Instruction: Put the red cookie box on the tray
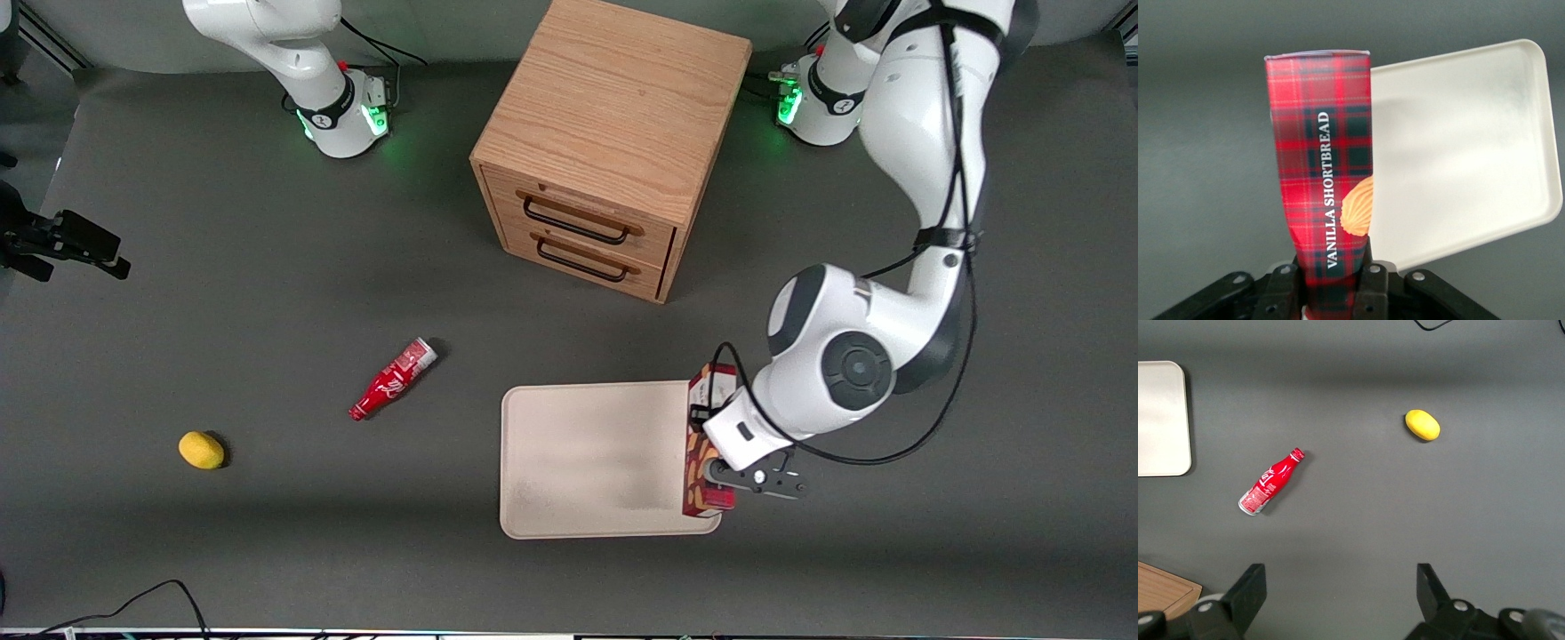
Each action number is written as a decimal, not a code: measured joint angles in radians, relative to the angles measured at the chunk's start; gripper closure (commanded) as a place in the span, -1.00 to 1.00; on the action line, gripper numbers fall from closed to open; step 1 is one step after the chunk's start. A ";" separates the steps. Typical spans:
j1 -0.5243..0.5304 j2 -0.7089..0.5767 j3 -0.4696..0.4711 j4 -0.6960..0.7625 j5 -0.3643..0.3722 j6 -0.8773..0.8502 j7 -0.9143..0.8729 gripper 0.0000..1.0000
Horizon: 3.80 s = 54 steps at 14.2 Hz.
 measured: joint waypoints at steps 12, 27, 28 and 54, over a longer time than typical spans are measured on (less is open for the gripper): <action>-0.034 0.165 0.005 0.076 0.112 0.035 -0.118 0.71; -0.039 0.176 -0.001 0.129 0.120 -0.068 -0.158 -1.00; -0.040 0.167 -0.004 0.146 0.120 -0.116 -0.161 -1.00; 0.095 -0.815 0.423 -0.636 0.109 -0.323 0.548 -1.00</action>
